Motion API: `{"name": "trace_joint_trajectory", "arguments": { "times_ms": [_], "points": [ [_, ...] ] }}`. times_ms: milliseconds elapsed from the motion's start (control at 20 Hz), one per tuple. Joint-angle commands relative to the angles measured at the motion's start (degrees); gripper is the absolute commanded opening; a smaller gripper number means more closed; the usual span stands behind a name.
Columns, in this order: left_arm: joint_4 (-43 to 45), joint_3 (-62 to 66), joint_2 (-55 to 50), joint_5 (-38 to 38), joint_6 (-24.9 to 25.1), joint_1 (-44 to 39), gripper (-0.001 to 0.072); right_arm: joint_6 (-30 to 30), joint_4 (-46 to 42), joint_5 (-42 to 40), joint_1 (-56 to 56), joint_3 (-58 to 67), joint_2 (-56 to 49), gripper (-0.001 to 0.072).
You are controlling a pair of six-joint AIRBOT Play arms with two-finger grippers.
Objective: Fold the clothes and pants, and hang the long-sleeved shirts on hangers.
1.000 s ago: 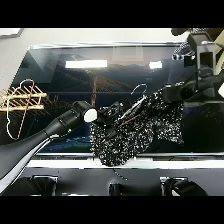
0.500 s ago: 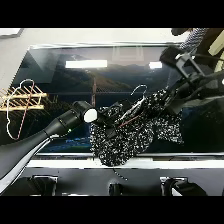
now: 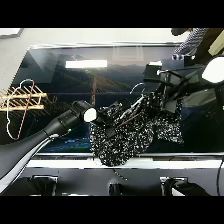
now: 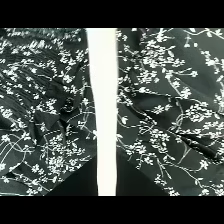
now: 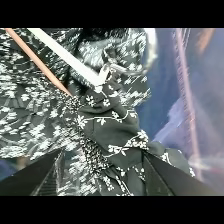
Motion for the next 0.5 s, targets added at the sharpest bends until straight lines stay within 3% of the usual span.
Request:
{"name": "trace_joint_trajectory", "arguments": {
  "times_ms": [0, 450],
  "points": [
    [-0.1, 0.0, 0.0, 0.0, 0.4, 0.0, 0.0020, -4.8, 1.1, -4.3, 0.0, 0.0, -1.1, 0.0565],
    [-0.1, 0.0, 0.0, 0.0, 0.4, 0.0, 0.0021, -4.9, 1.8, -3.2, 0.0, 0.0, 2.5, 0.0564]
  ]
}}
